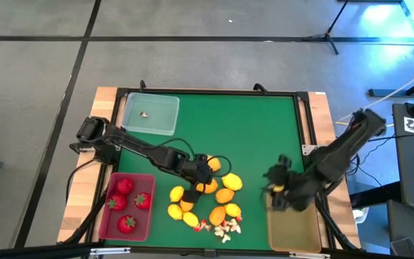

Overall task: Sort produce into baskets
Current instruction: Put the yellow lemon into the orange bin

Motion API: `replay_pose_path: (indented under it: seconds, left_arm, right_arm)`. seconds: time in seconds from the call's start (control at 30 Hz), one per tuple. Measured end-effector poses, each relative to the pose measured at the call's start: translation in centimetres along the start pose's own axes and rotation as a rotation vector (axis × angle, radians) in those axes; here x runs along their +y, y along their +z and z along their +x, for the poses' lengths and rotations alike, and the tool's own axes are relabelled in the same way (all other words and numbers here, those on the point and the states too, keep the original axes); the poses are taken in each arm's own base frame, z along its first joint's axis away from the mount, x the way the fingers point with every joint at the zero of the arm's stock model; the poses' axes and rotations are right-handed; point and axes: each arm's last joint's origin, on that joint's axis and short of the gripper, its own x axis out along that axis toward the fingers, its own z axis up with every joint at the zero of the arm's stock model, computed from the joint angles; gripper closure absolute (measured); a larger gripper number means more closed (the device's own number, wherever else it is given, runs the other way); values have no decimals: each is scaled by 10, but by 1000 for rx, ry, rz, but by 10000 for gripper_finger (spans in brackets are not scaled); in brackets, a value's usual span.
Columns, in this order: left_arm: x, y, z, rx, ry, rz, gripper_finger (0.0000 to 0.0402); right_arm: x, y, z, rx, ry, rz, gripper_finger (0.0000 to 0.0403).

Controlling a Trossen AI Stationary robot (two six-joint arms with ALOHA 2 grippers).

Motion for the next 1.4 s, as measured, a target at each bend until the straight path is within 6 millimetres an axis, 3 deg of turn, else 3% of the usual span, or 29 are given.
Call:
replay_pose_path:
  seconds: [0.2,0.37,0.87,1.1,1.27,1.4]
  left_arm:
    - [-1,-7,21,57,-7,-3,16]
    - [-1,-10,31,81,-5,3,16]
    - [2,-24,68,161,5,18,30]
    - [1,-22,69,140,8,10,79]
    - [2,-23,66,160,13,-23,77]
    - [2,-14,50,116,12,-58,74]
  right_arm:
    - [-40,10,-48,-216,0,92,182]
    - [-56,12,-65,-292,16,141,182]
    - [-50,11,-59,-274,4,123,182]
    - [-50,11,-59,-275,5,123,182]
    - [-50,11,-59,-275,4,122,182]
    - [-50,11,-59,-273,2,120,182]
